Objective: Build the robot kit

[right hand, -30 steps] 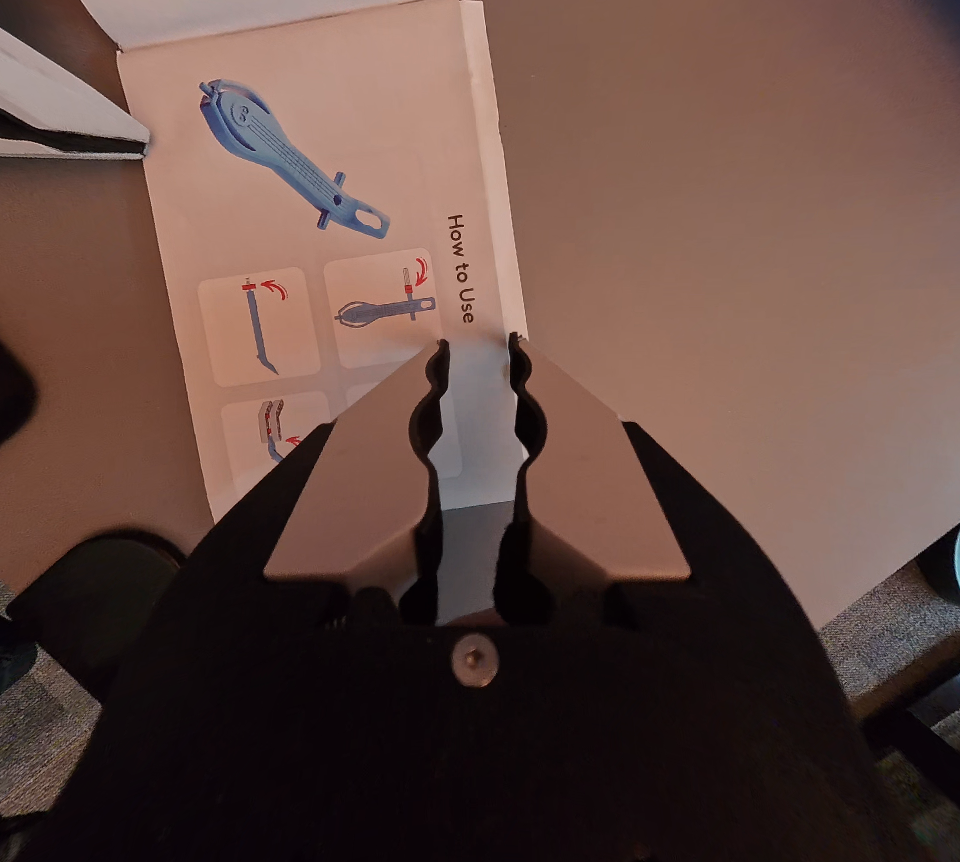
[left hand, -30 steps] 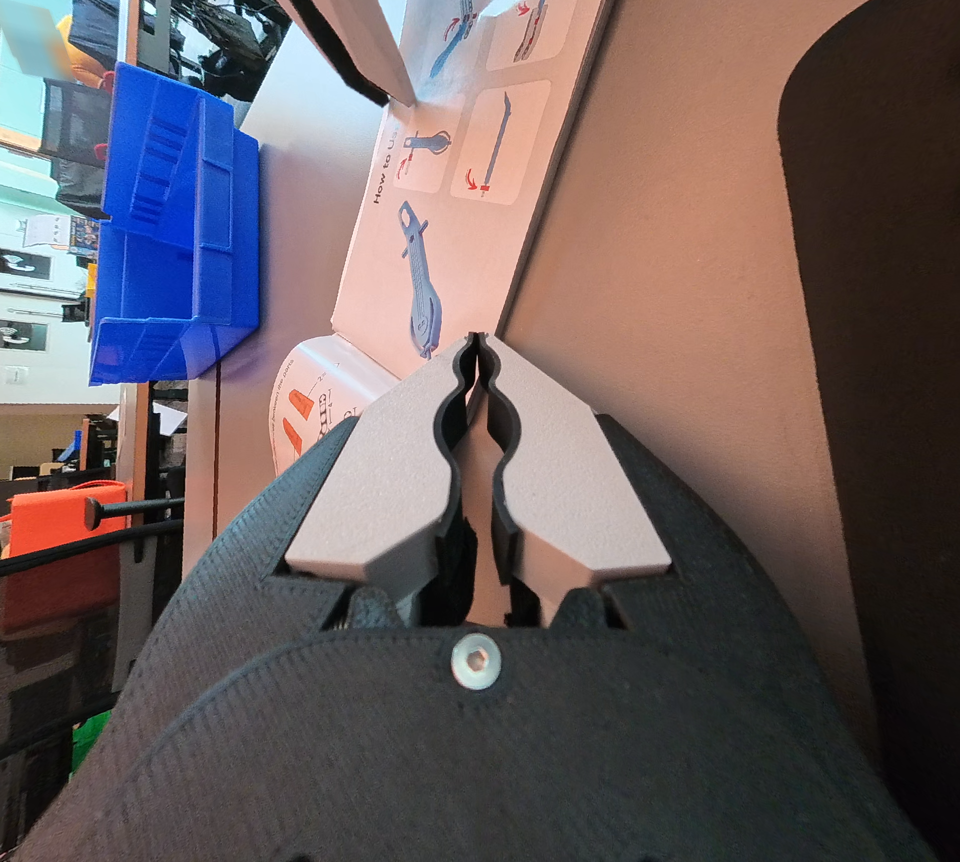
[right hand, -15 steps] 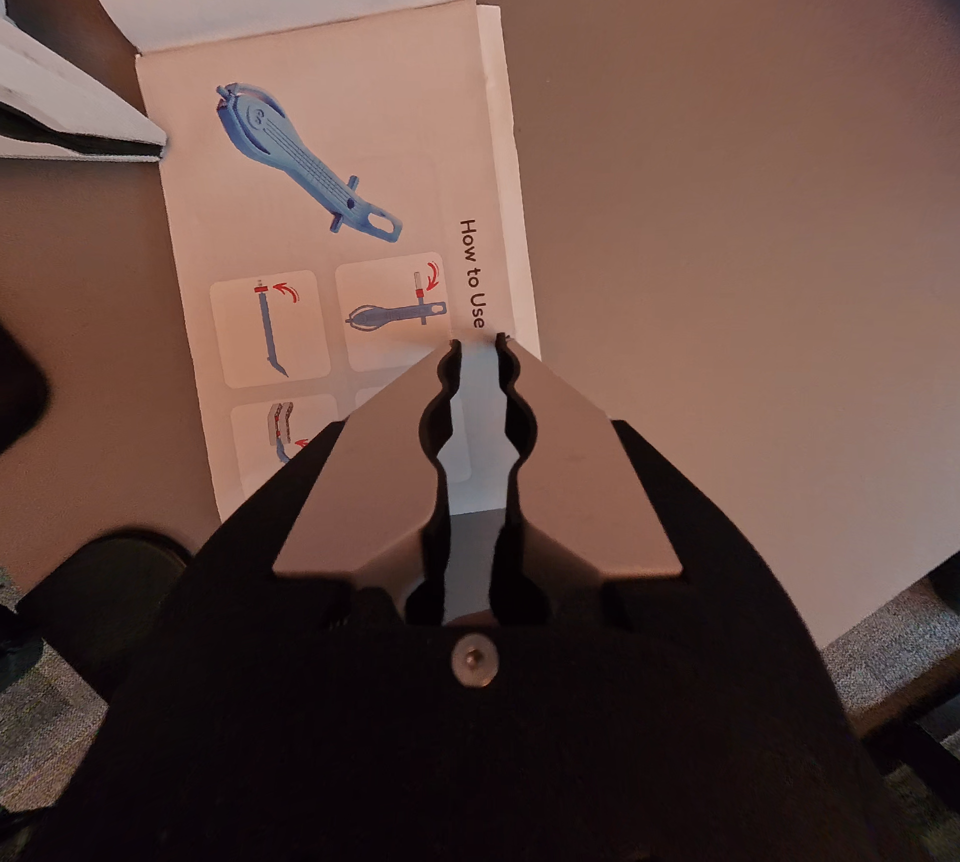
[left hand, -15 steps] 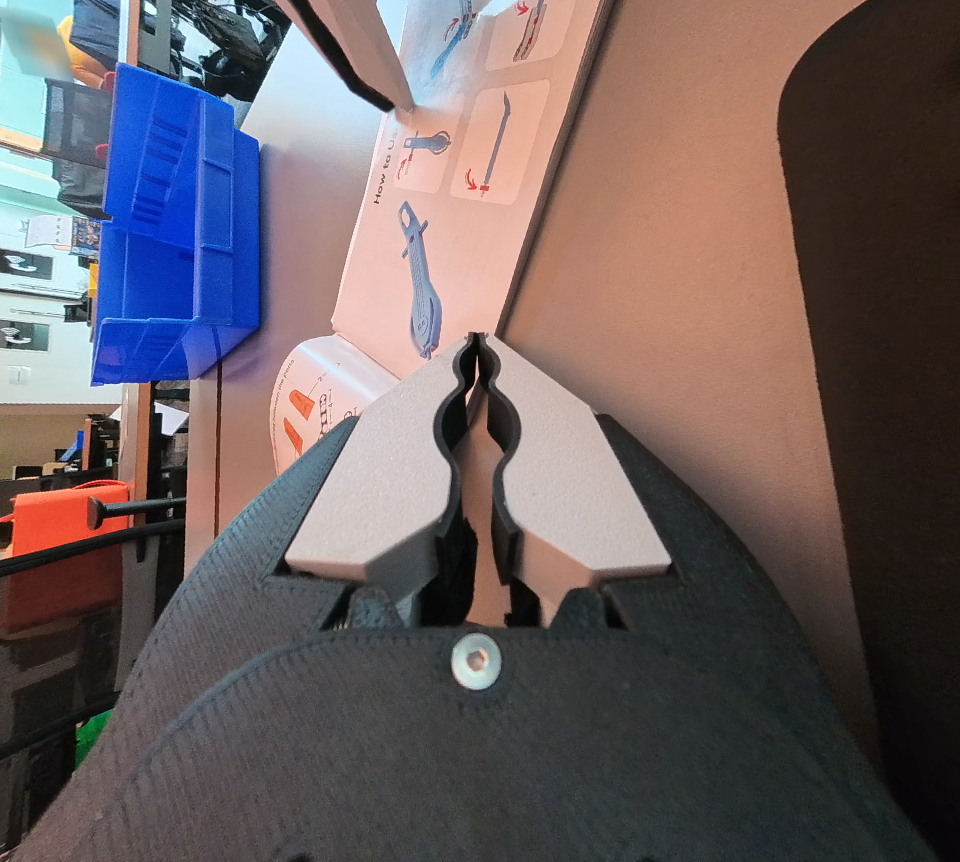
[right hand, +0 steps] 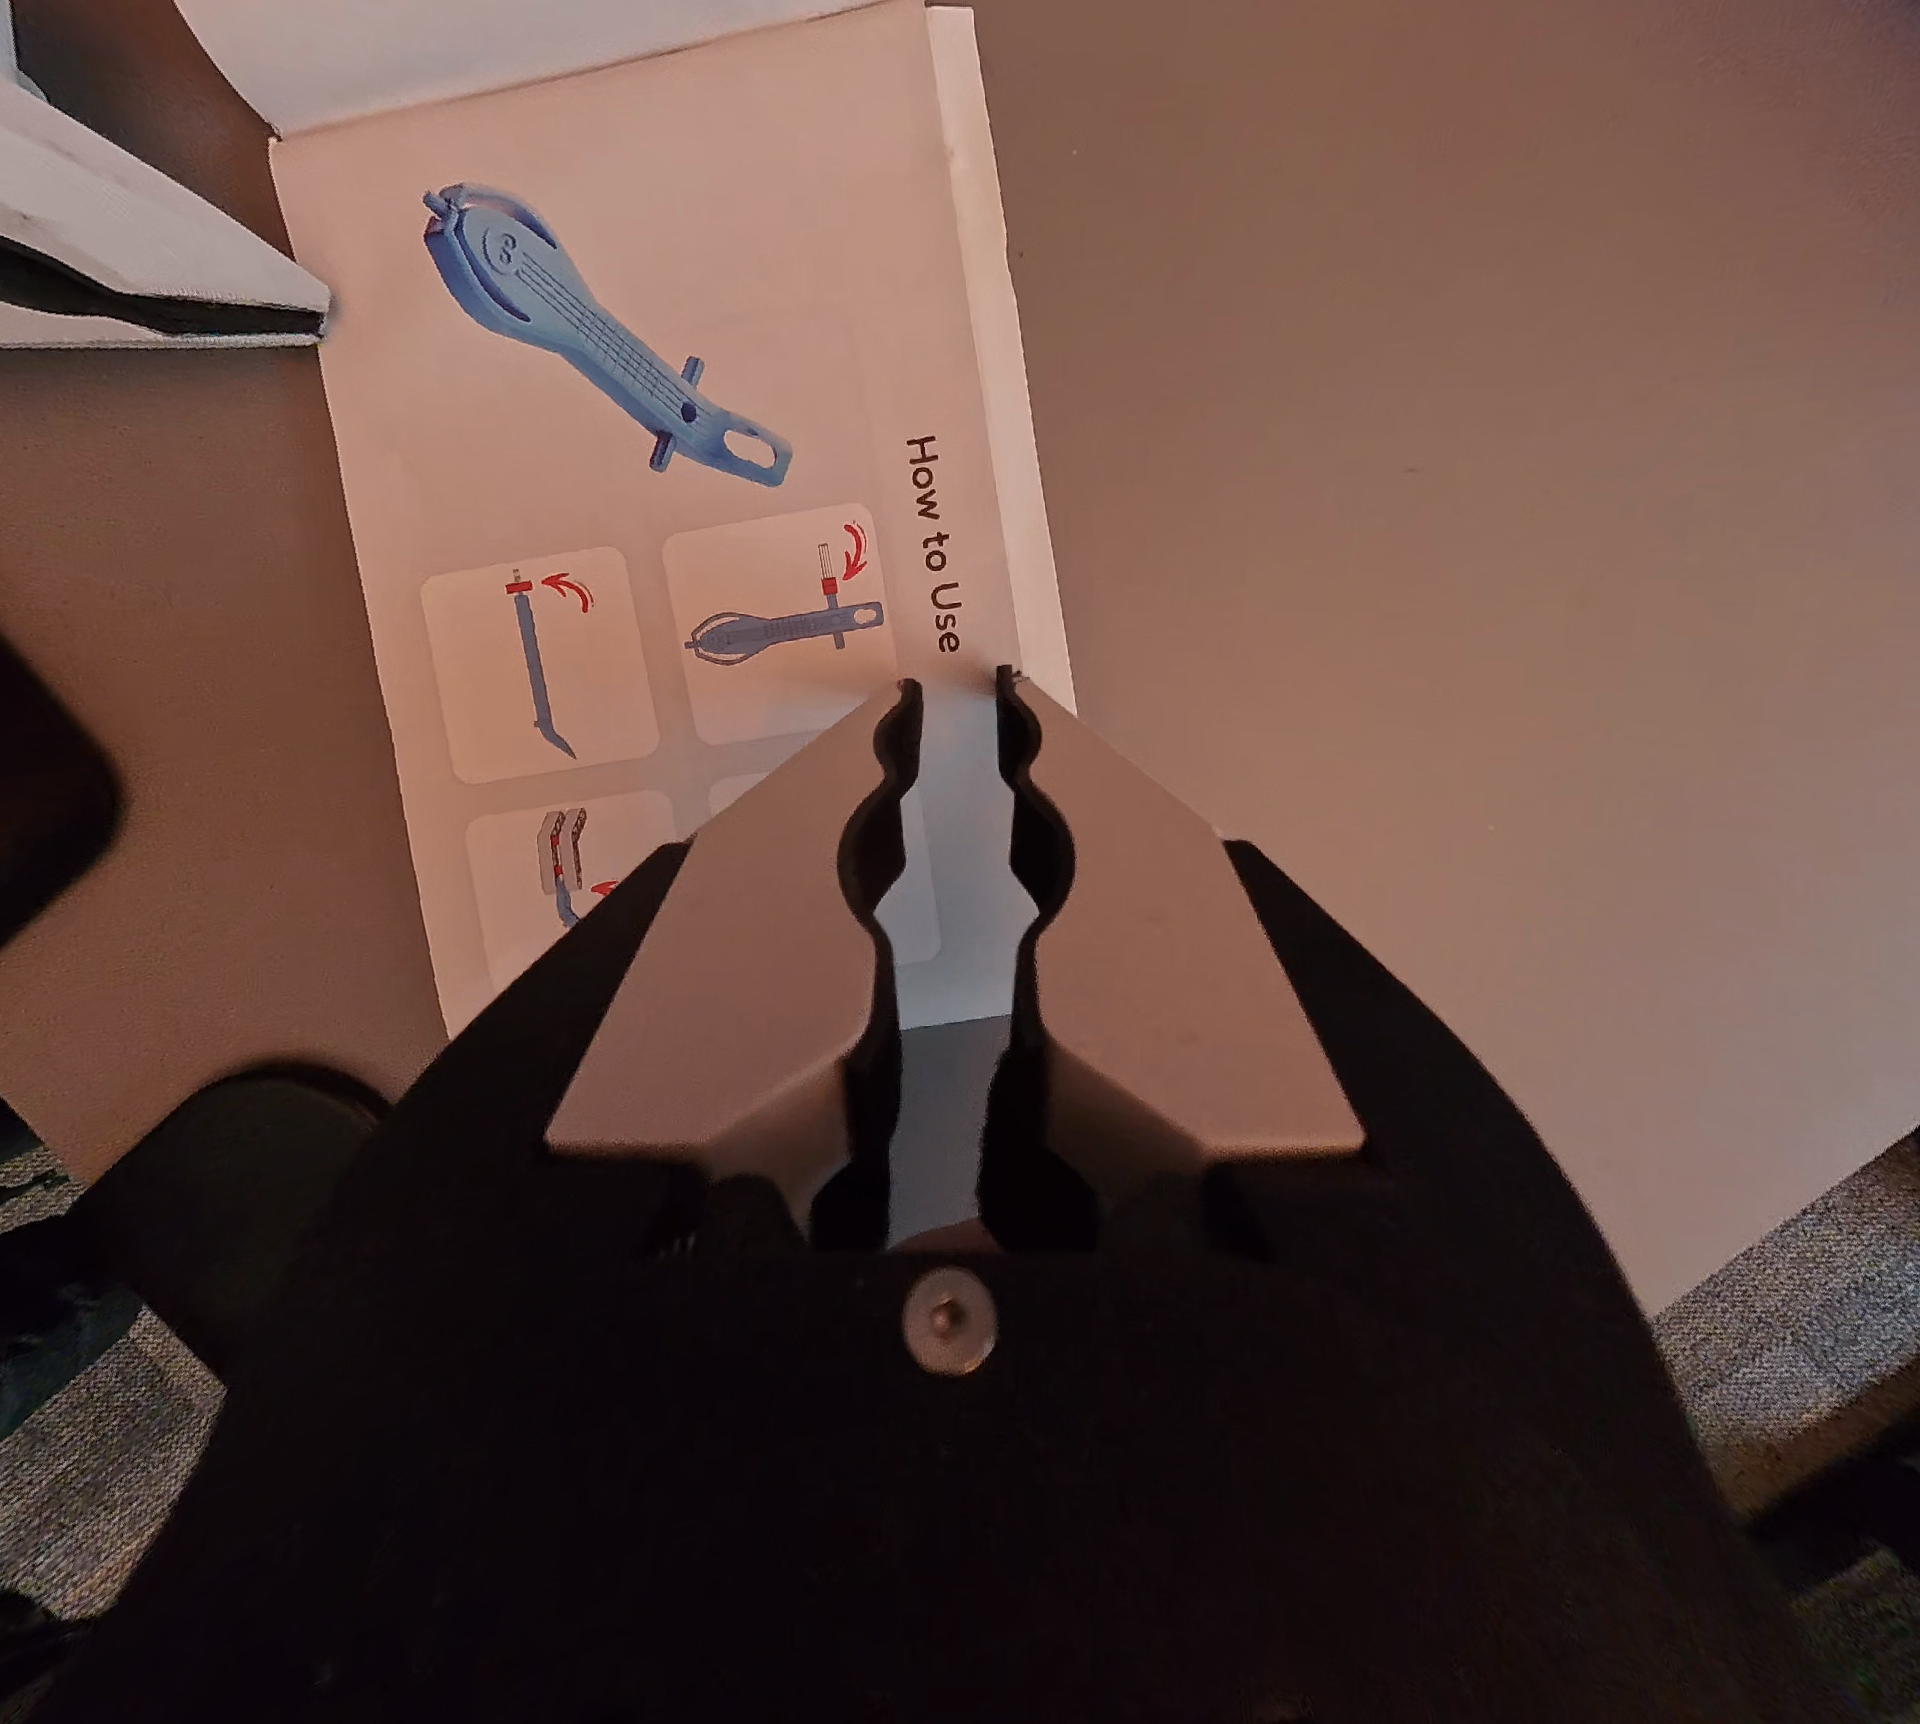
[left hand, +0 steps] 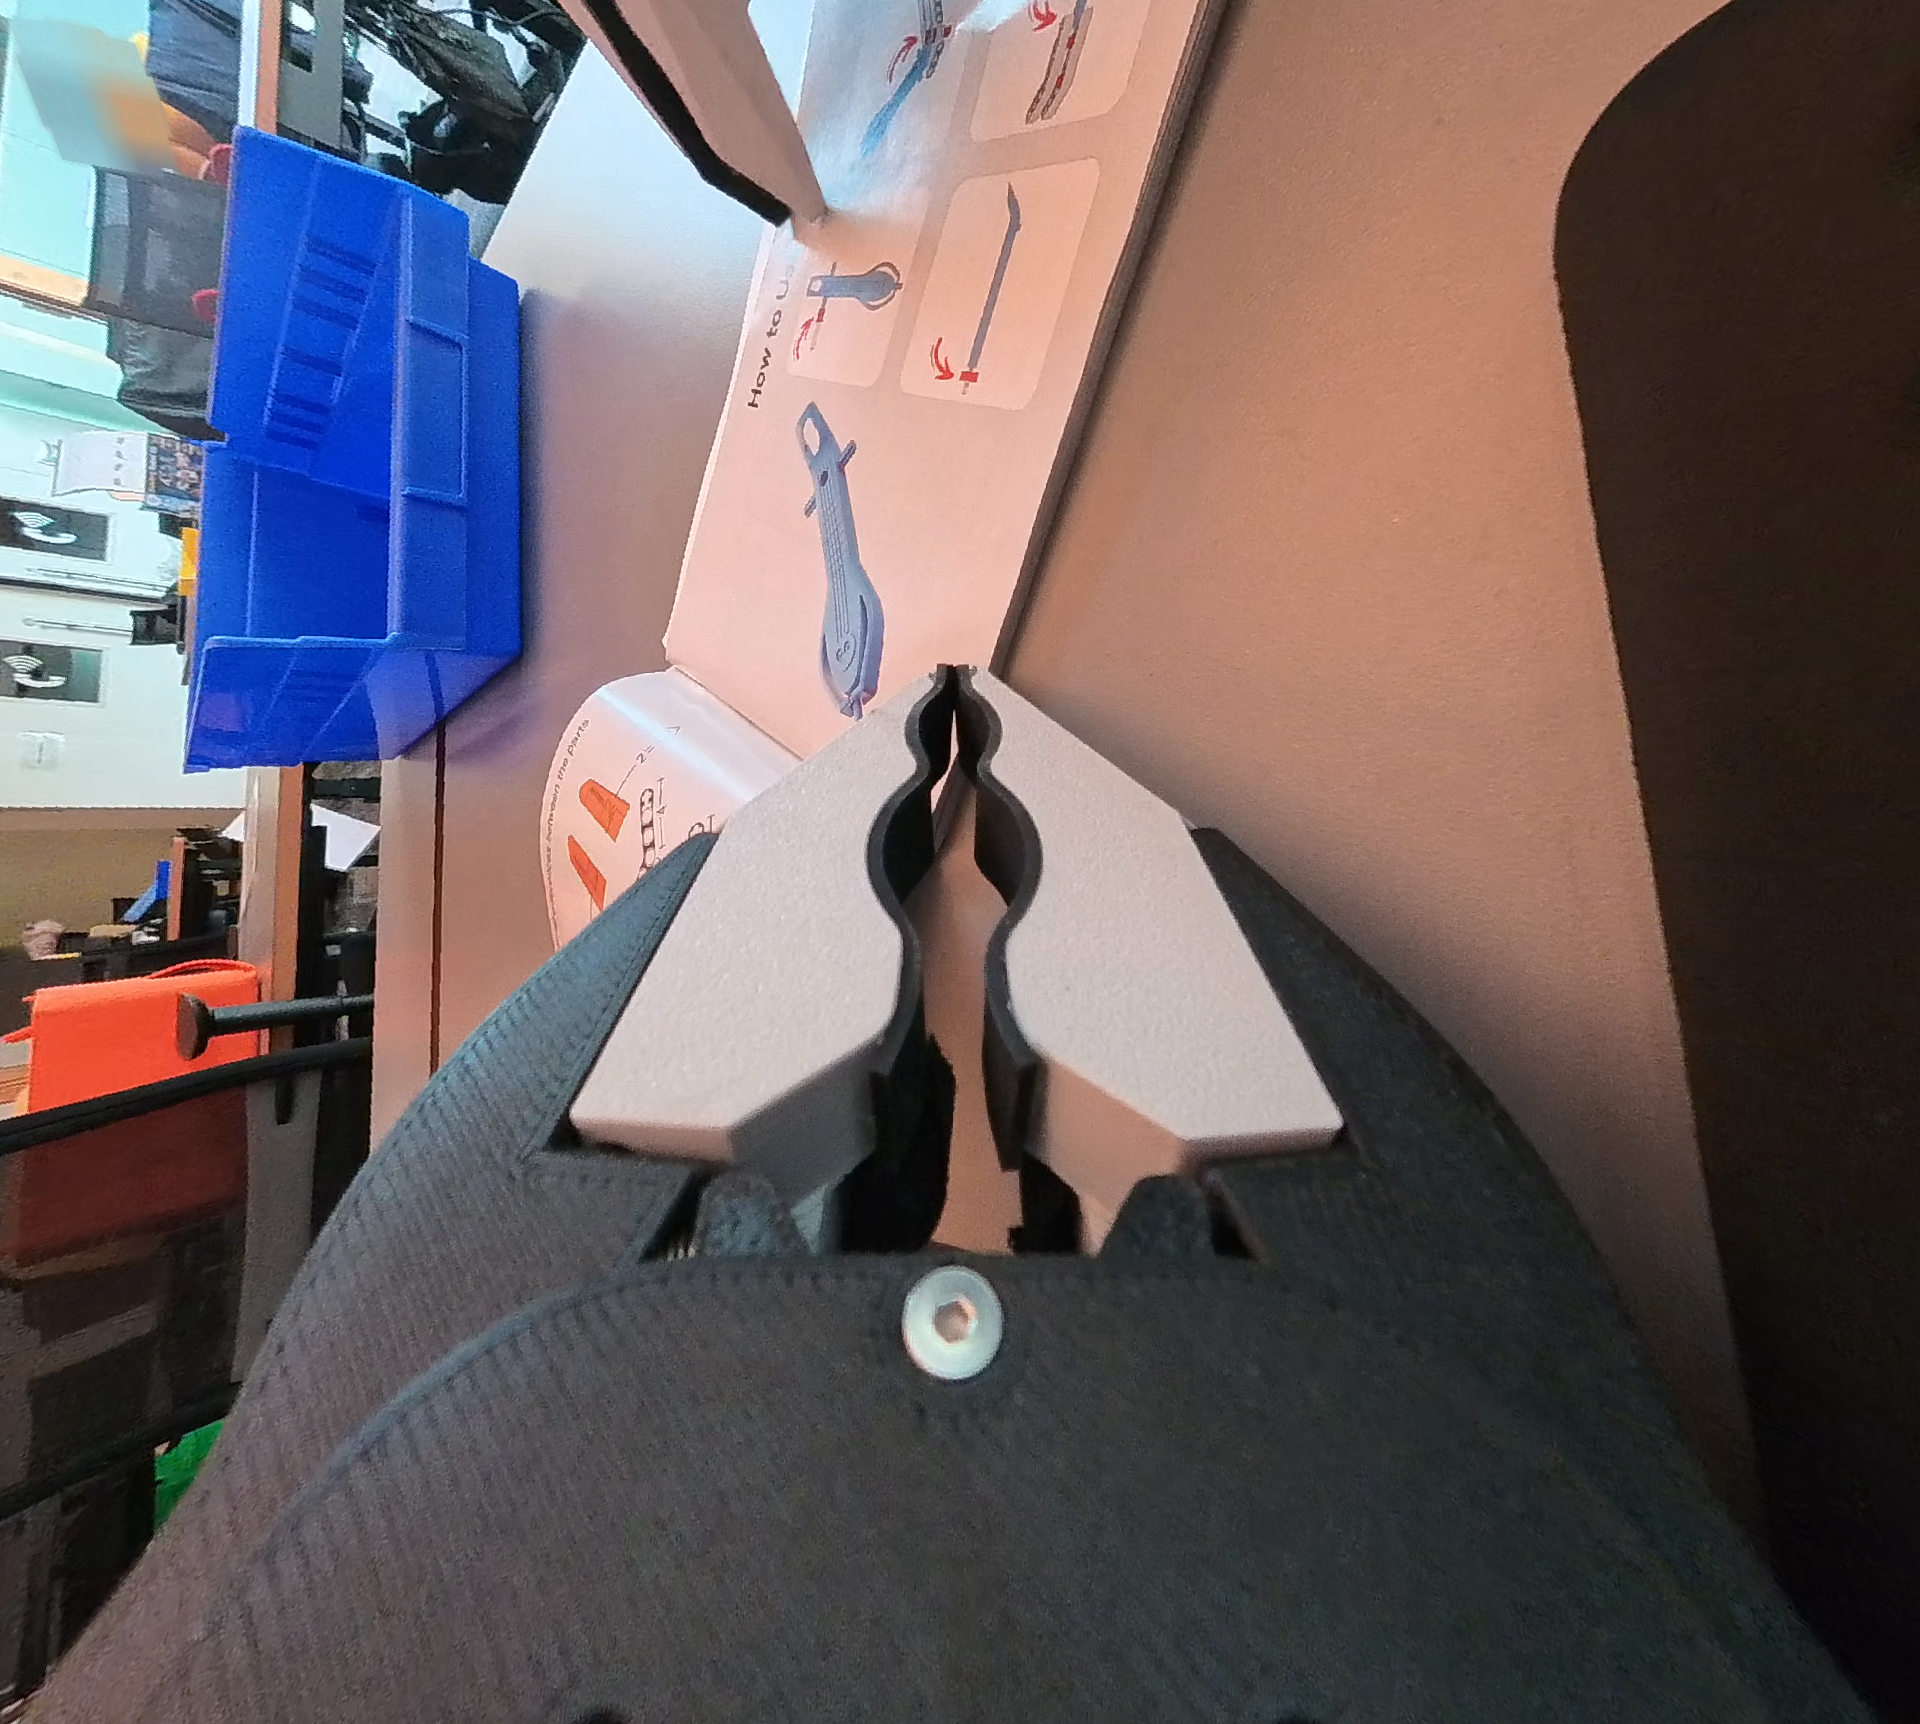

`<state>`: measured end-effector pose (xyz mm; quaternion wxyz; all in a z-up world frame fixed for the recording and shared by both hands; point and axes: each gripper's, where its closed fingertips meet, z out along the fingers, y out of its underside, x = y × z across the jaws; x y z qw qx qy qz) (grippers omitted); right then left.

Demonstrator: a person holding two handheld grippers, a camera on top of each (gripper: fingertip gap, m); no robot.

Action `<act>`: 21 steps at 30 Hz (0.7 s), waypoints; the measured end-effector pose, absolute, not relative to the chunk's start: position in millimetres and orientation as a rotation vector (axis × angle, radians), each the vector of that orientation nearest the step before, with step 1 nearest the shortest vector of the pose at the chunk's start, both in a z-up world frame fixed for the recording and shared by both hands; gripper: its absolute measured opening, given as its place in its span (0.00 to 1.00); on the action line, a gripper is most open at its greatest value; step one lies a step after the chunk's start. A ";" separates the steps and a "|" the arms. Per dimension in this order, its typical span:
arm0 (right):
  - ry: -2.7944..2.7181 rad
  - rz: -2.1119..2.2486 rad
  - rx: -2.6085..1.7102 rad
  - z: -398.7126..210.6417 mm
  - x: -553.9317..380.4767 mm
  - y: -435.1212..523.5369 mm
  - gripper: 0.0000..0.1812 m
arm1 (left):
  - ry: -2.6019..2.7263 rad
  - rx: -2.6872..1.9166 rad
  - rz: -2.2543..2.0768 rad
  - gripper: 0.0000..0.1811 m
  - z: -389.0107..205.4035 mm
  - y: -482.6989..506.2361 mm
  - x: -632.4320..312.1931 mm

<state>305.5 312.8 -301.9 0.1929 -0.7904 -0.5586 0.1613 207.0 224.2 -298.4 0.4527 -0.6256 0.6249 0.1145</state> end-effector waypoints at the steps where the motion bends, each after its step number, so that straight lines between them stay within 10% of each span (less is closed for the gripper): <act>1: -1.567 0.455 -2.217 -302.0 305.3 312.6 0.06 | 1.543 -1.545 0.283 0.00 -298.3 224.3 207.0; 21: -1.551 0.444 -2.231 -302.1 308.3 315.1 0.11 | 1.544 -1.544 0.284 0.00 -298.2 225.6 206.2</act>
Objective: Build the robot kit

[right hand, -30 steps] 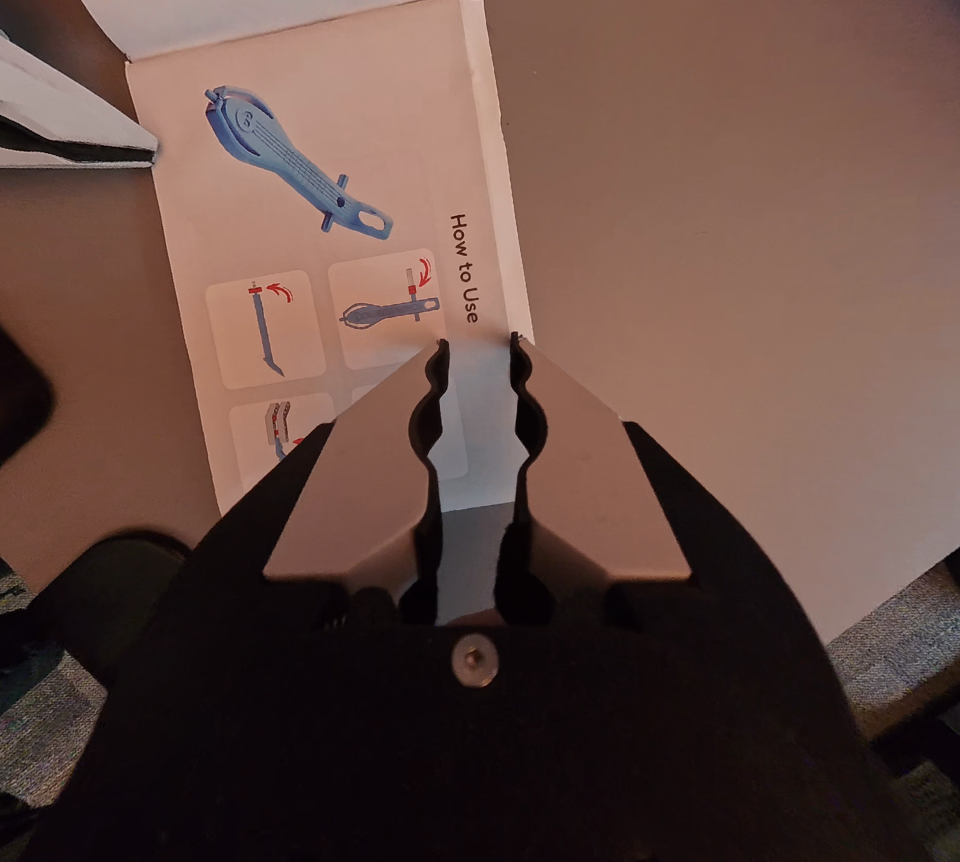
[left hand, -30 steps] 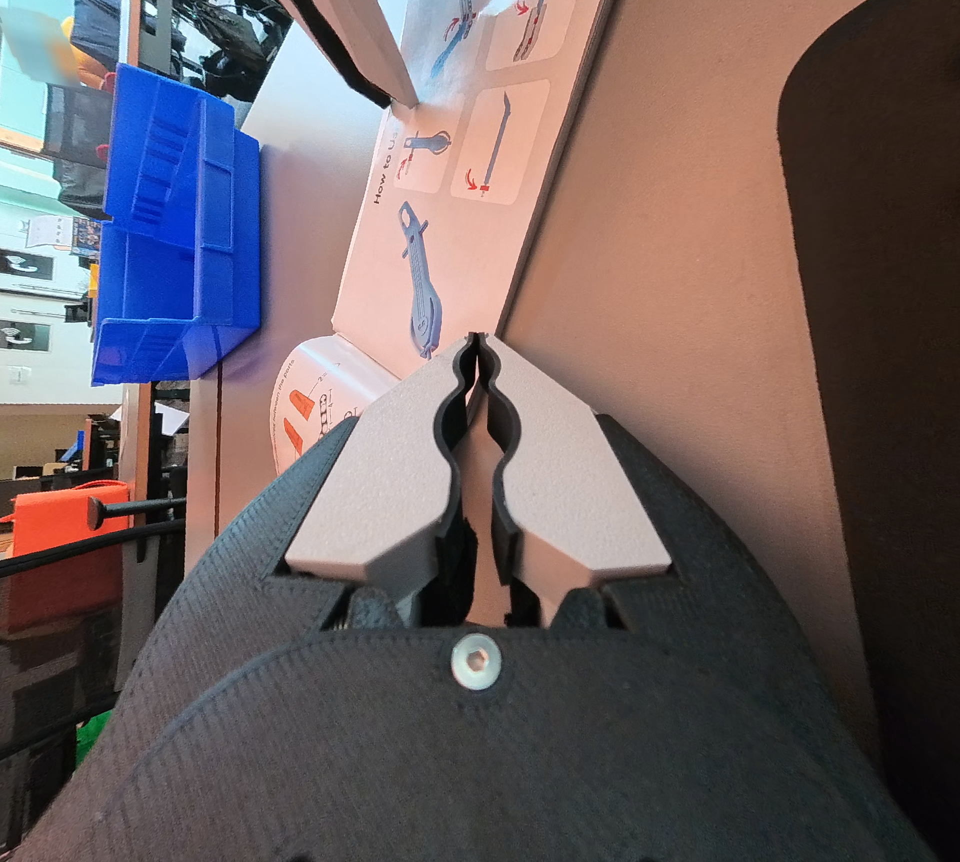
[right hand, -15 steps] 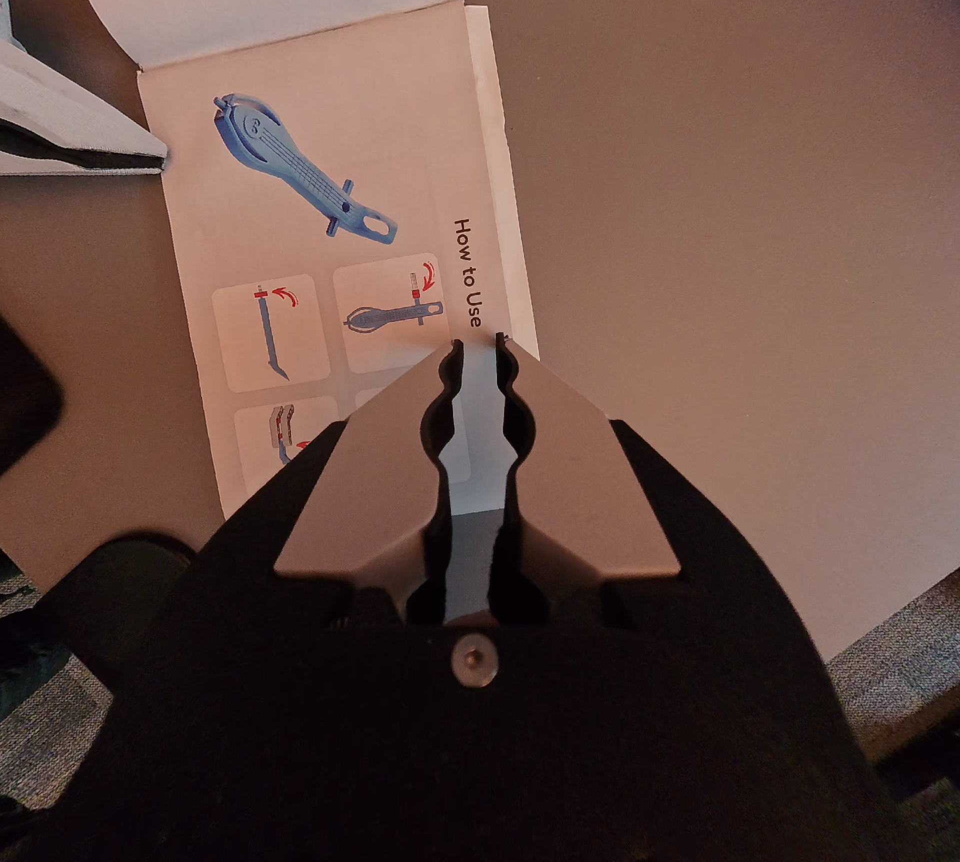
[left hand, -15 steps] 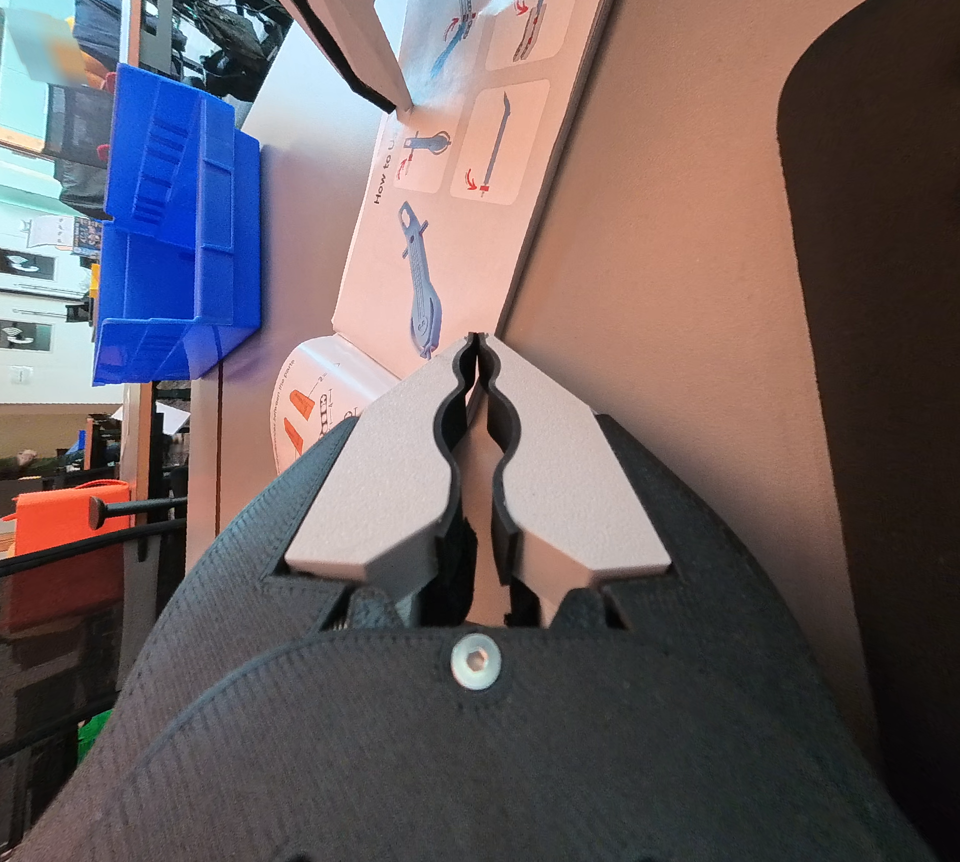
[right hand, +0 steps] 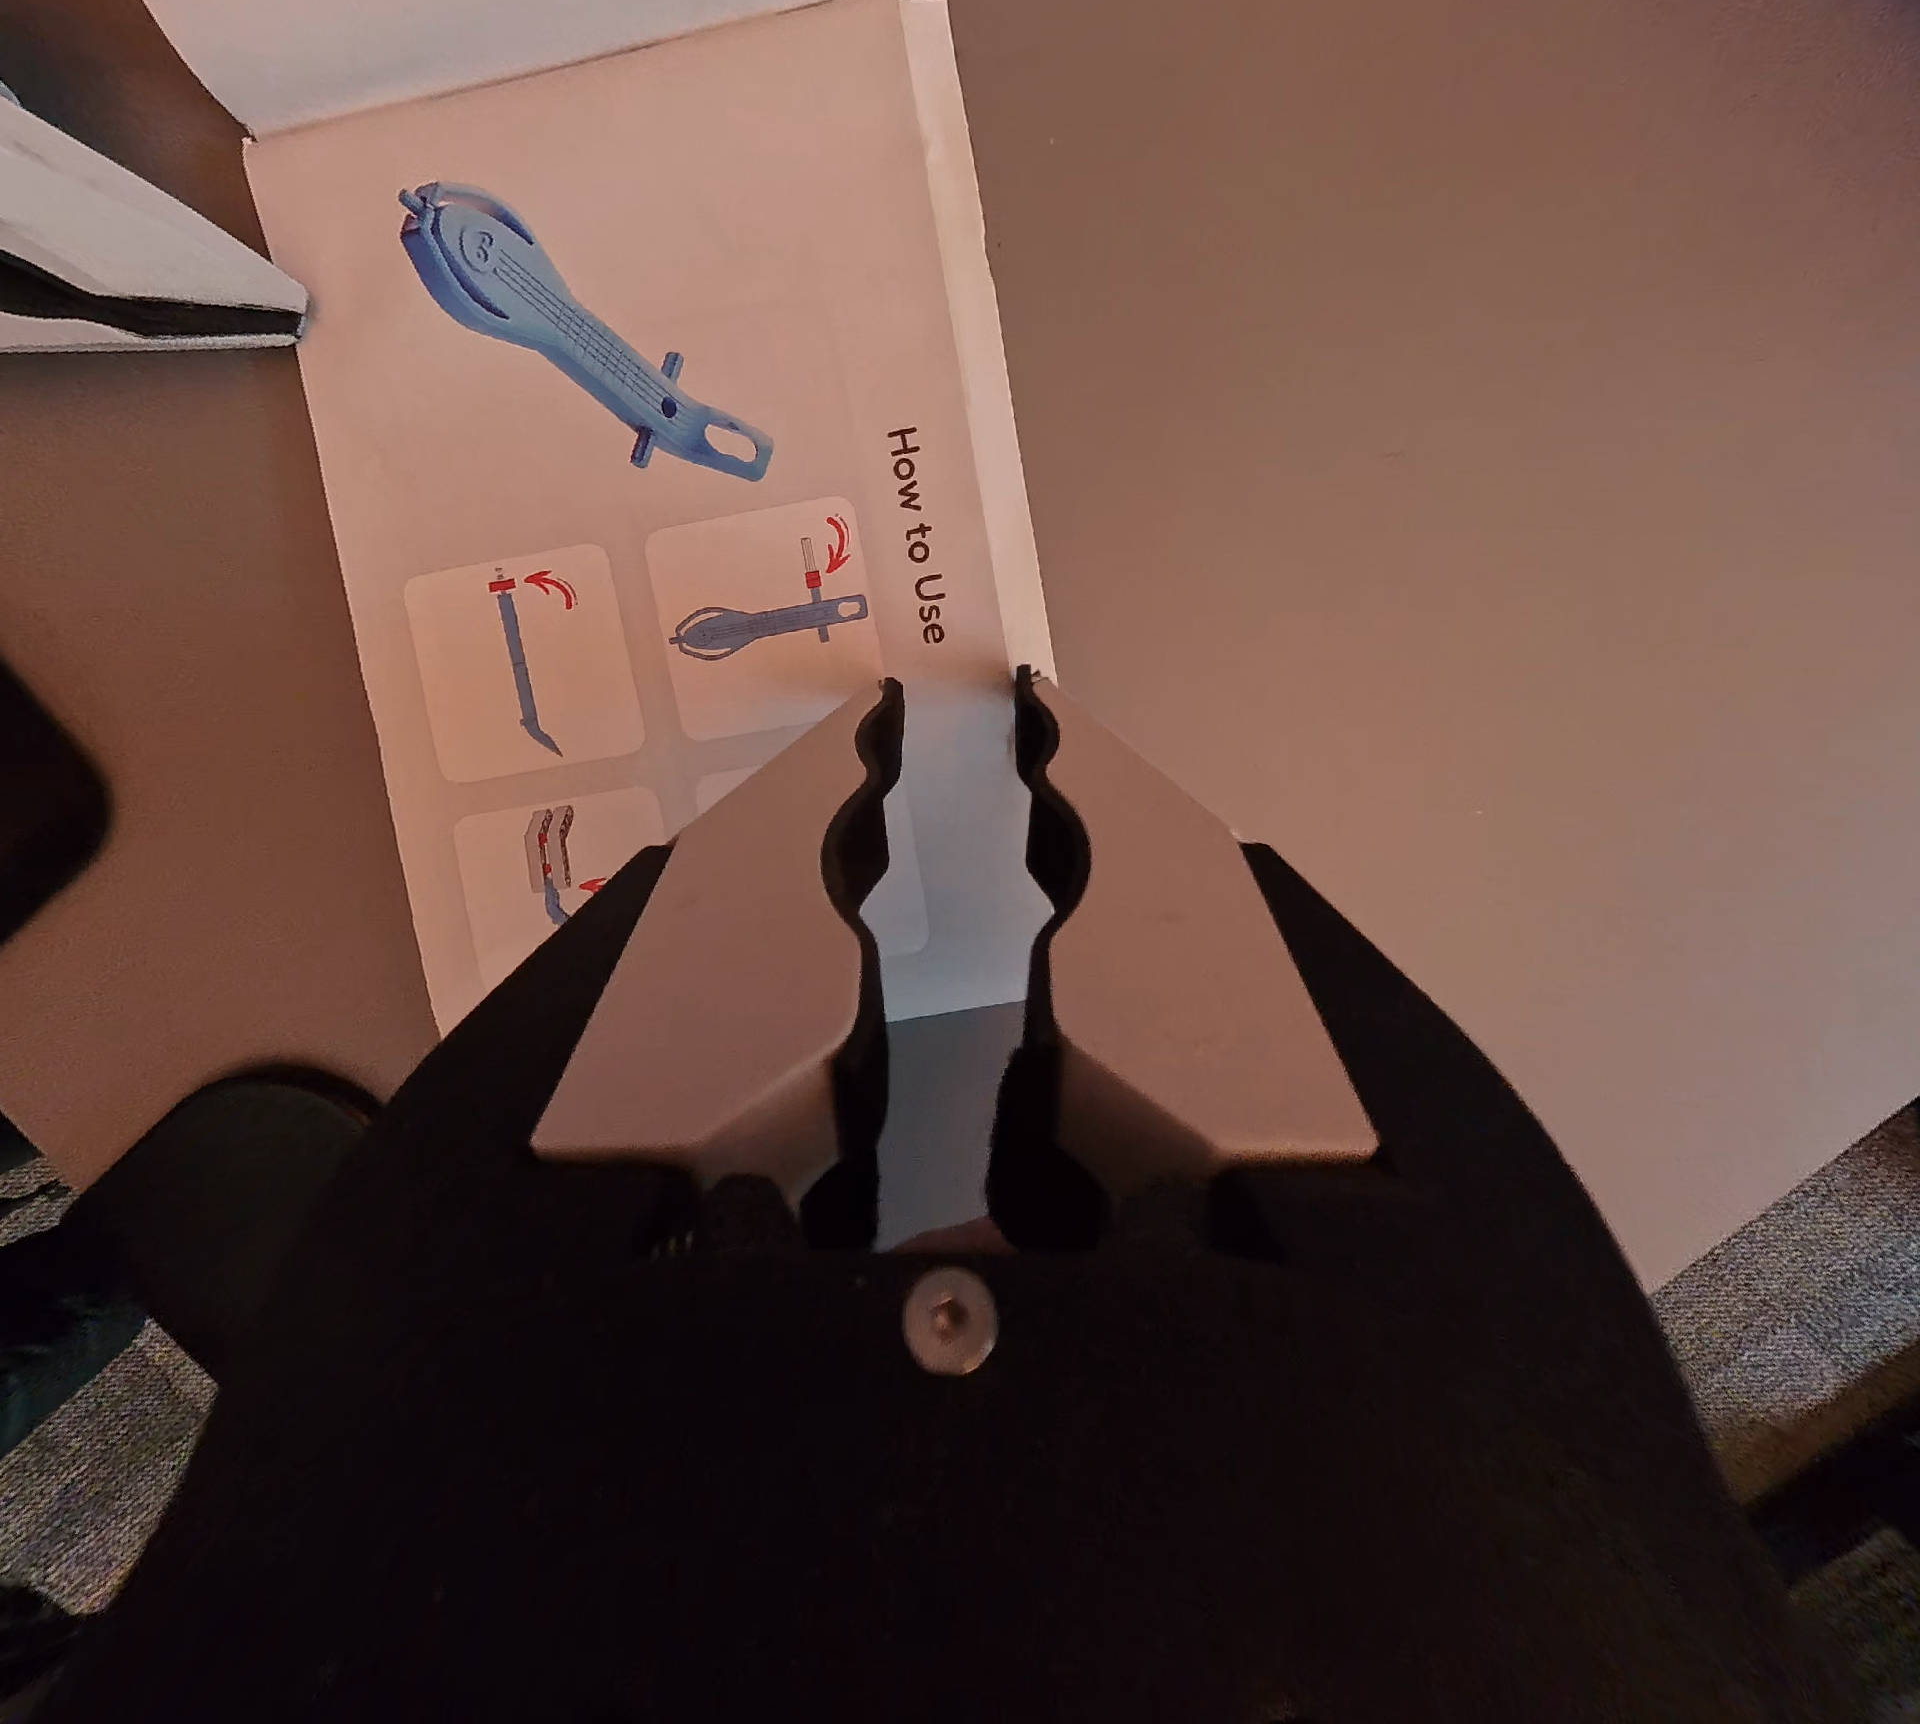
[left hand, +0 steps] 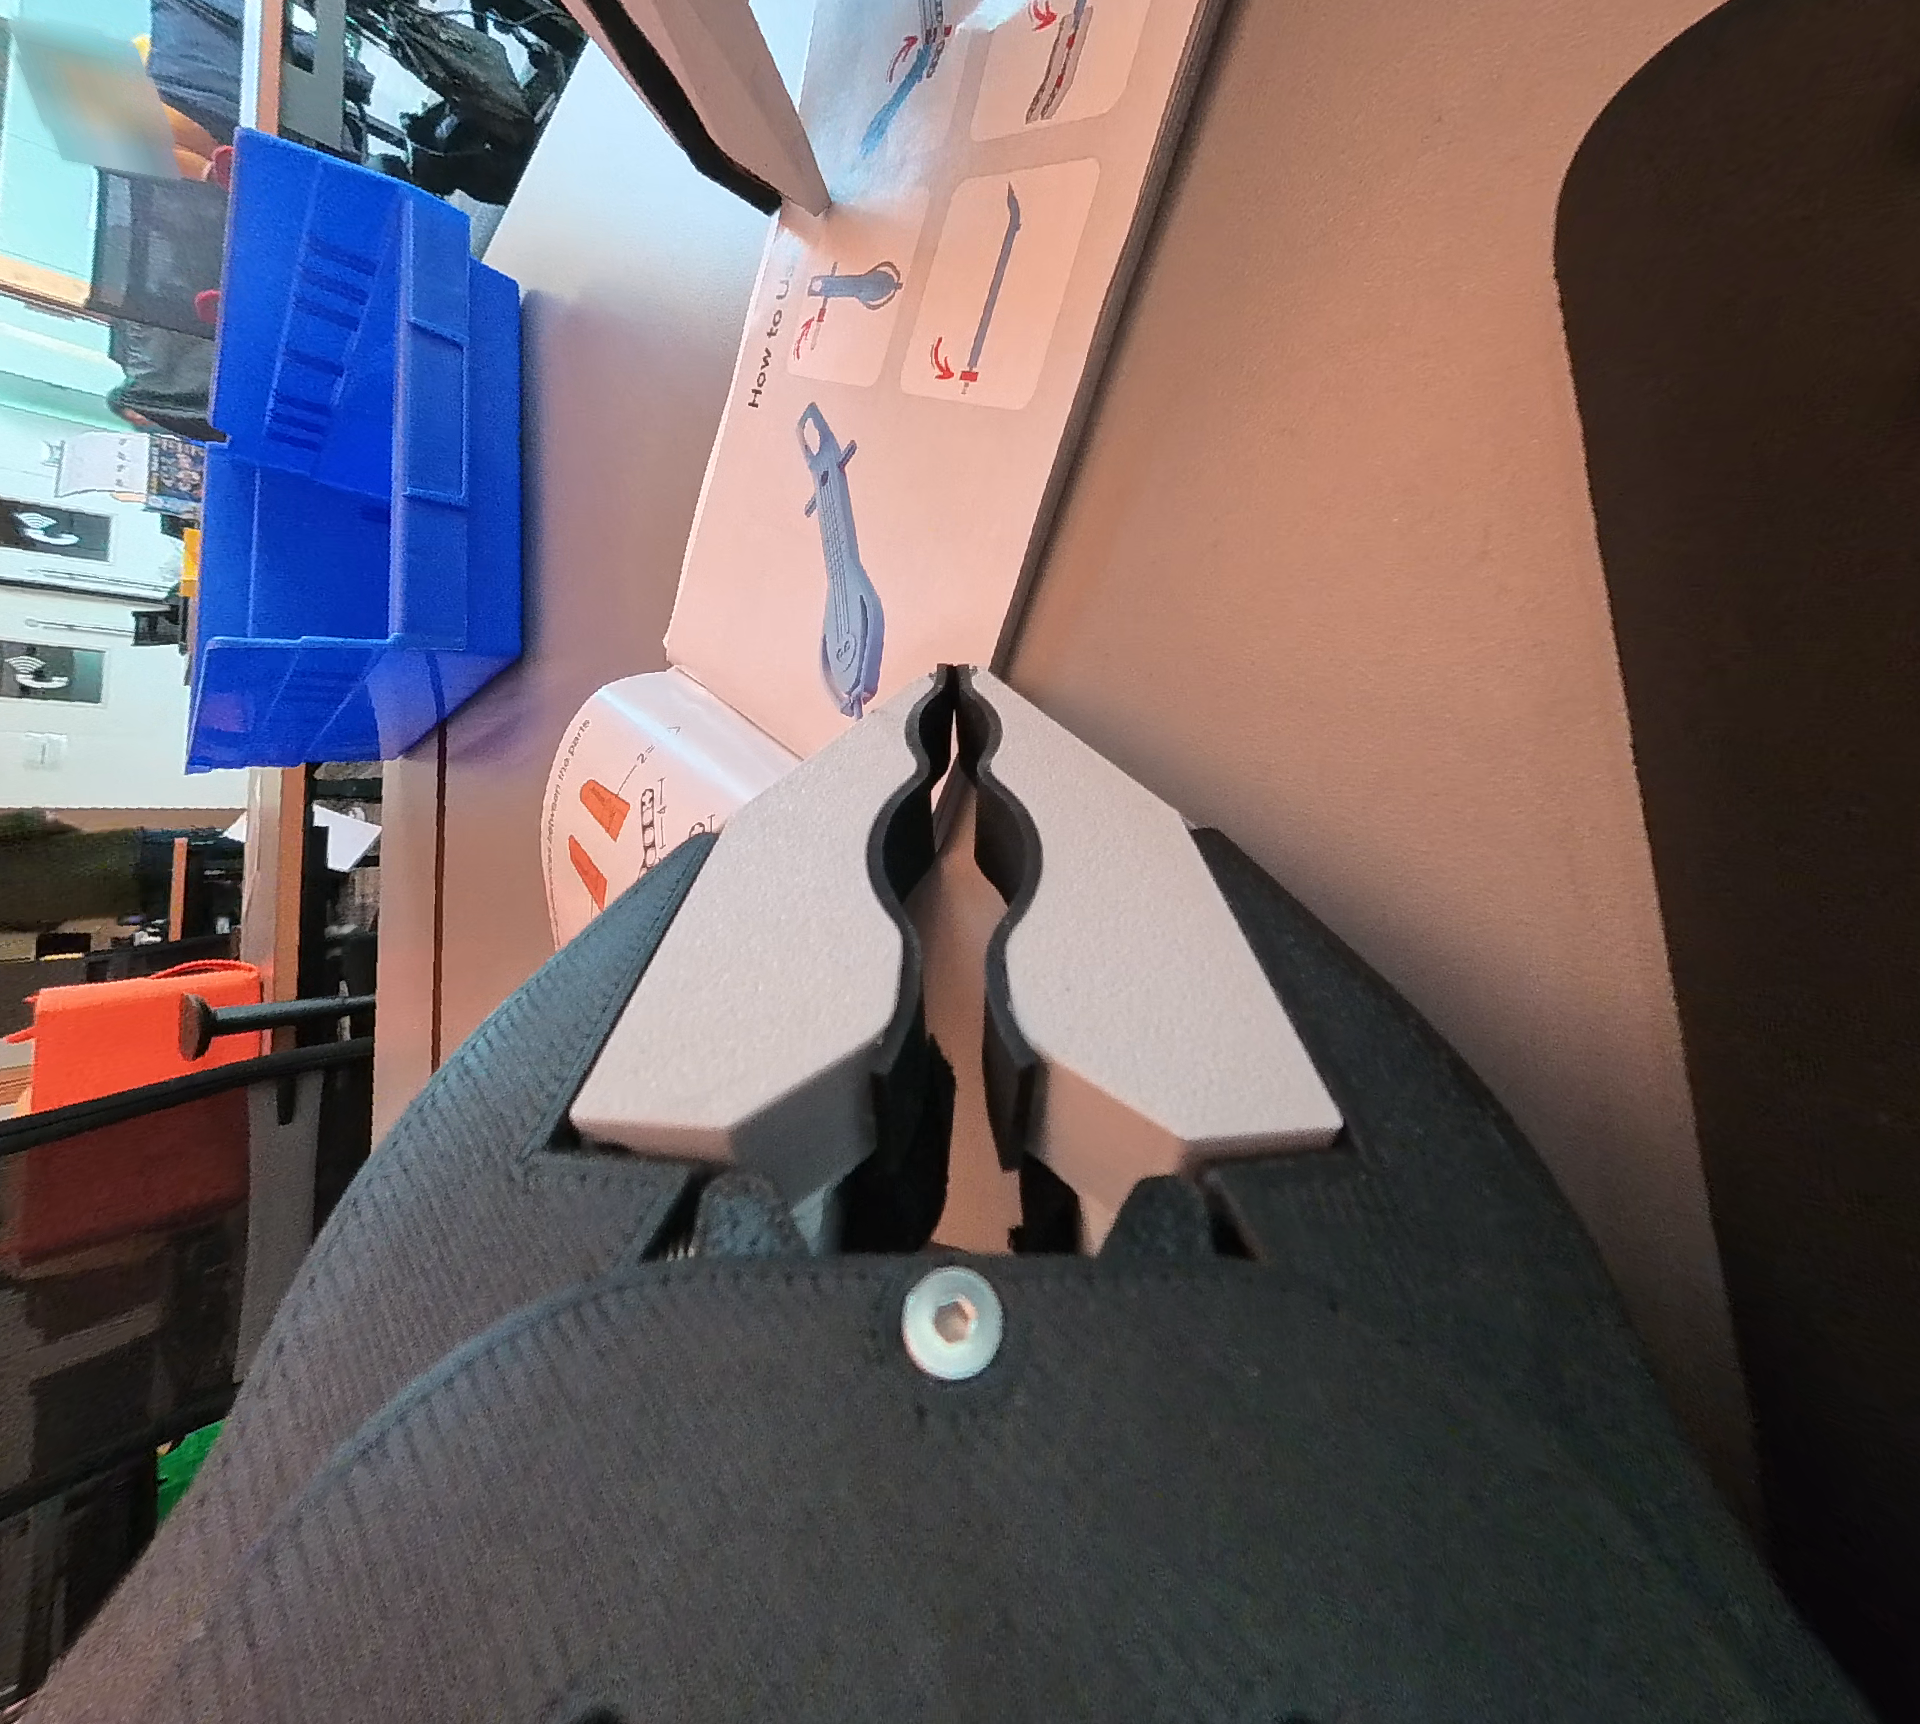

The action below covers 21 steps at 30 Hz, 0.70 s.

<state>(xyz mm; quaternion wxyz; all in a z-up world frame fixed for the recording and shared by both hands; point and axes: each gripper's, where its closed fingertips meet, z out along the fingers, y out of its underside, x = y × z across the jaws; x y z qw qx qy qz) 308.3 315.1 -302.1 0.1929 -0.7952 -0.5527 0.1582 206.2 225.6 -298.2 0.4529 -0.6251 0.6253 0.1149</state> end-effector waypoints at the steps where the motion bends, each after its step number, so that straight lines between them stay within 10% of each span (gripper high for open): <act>1: -1.551 0.445 -2.231 -302.1 308.3 314.9 0.11 | 1.544 -1.544 0.284 0.00 -298.1 225.6 206.2; 21: -1.550 0.413 -2.213 -301.7 308.6 318.6 0.06 | 1.544 -1.540 0.287 0.00 -297.9 225.3 206.3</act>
